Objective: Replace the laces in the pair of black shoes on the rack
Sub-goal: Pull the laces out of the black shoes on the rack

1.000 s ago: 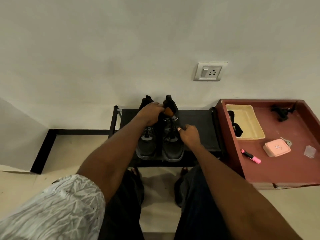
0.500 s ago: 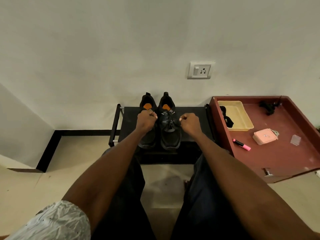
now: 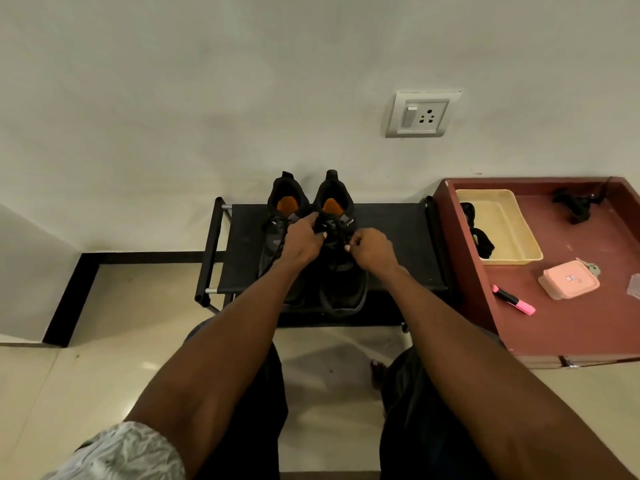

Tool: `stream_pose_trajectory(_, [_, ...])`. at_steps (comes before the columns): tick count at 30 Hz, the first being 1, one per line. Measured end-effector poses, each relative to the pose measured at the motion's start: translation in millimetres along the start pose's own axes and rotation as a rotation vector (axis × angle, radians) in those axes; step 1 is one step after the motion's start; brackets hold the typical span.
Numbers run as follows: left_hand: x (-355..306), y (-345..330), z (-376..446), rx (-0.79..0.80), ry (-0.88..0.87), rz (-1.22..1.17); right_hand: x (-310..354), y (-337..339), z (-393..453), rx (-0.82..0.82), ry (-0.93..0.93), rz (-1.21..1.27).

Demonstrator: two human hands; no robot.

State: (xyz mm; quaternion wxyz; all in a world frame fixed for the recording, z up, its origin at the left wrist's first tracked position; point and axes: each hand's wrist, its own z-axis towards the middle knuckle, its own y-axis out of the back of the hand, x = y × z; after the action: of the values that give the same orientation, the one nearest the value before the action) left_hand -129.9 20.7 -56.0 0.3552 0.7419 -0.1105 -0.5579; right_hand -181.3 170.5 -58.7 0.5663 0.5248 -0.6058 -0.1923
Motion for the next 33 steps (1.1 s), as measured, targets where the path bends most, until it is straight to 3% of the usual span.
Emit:
stream_pose_trajectory(3, [6.0, -1.1, 4.5, -0.024, 0.025, 0.066, -3.3, 5.2, 6.4, -0.010, -0.059, 0.003])
stream_pose_trajectory(9, [2.2, 2.3, 3.8, -0.071, 0.130, -0.101, -14.2, 15.5, 11.2, -0.029, -0.241, 0.547])
stream_pose_trajectory(13, [0.2, 18.1, -0.9, -0.143, 0.126, -0.210, -2.1, 23.6, 4.2, -0.080, -0.211, 0.679])
stream_pose_trajectory(19, [4.4, 31.0, 2.4, -0.109, 0.088, -0.229, -2.0, 31.7, 8.9, -0.132, -0.155, 0.447])
stream_pose_trajectory(22, [1.0, 35.6, 7.0, 0.093, 0.265, -0.400, 0.4, 34.0, 11.8, -0.020, -0.164, 0.409])
stream_pose_trajectory(24, [3.0, 34.1, 11.1, 0.167, 0.251, -0.258, 1.4, 37.6, 17.1, 0.116, -0.164, 0.305])
stream_pose_trajectory(26, [2.4, 29.0, 12.8, -0.004, 0.108, 0.029, 4.4, 41.7, 20.3, 0.234, -0.127, 0.149])
stream_pose_trajectory(28, [-2.7, 23.9, 15.2, -0.163, 0.025, 0.055, 8.2, 42.4, 22.9, 0.259, -0.117, 0.090])
stream_pose_trajectory(33, [-6.7, 13.8, 16.1, -0.155, 0.069, 0.006, 9.8, 42.2, 28.0, 0.212, -0.134, 0.454])
